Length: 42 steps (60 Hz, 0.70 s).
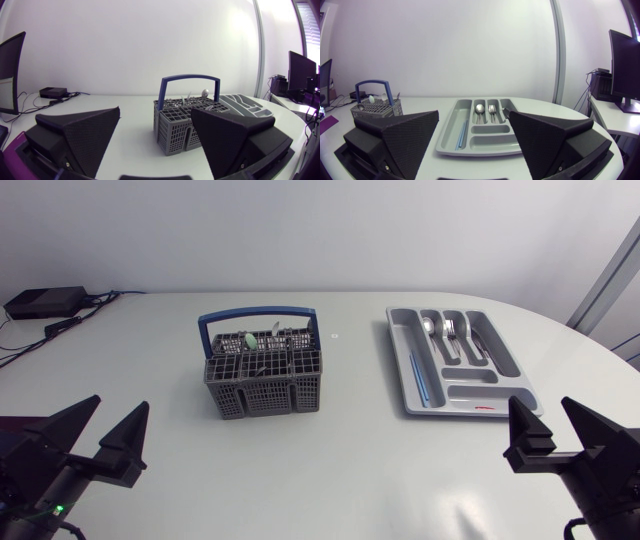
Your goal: Unload the cutlery basket into the drawer organizer.
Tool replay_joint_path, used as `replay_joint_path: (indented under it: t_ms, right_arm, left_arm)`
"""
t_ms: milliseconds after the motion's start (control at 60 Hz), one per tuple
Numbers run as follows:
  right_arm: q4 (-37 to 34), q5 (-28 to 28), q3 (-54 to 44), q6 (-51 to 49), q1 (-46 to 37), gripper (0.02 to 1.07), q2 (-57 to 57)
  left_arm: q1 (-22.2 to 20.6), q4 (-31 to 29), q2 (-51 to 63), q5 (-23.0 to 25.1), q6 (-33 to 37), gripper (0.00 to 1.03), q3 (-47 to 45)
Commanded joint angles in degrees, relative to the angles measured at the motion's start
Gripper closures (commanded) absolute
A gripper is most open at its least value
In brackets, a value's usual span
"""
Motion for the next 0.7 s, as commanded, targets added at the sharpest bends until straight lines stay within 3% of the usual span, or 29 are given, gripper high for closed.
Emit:
replay_joint_path:
  t_ms: [0, 683]
  right_arm:
    - [-0.32, 0.42, -1.26, 0.42, 0.55, 0.05, -0.38]
    - [-0.14, 0.42, -1.34, 0.42, 1.17, 0.05, -0.47]
  left_arm:
    - [-0.26, -0.08, -0.50, -0.59, -0.24, 0.04, -1.06]
    - [-0.09, 0.28, -0.58, -0.59, -0.41, 0.04, -0.80]
